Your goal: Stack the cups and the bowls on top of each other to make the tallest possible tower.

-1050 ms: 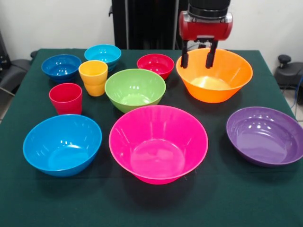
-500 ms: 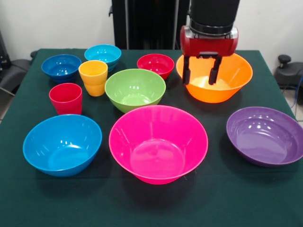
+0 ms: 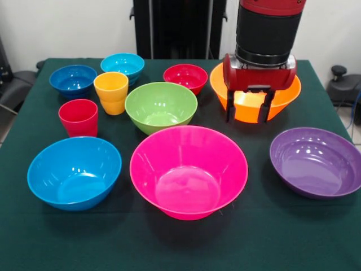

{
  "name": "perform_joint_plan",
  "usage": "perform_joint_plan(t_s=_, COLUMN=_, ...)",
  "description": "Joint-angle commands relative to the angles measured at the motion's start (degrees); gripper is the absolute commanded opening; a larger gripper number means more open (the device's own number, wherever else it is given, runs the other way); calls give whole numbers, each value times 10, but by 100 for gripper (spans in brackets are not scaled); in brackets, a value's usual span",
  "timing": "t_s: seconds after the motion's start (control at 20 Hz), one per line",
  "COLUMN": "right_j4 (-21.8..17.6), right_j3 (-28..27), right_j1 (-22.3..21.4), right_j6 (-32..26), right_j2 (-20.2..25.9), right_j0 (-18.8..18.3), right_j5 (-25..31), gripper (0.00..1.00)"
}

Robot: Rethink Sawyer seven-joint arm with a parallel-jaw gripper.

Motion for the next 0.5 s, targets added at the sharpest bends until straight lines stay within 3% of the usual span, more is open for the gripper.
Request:
perform_joint_plan(t_s=0.05, right_j4=-10, right_j3=-20, right_j1=33, right_j6=54, right_j2=32, right_j0=-5, right_j5=3, gripper=100)
perform_joint_plan(t_s=0.5, right_j4=-30, right_j3=26, right_j1=32, right_j6=20, right_j2=51, right_j0=-39, right_j5=-54, gripper=100)
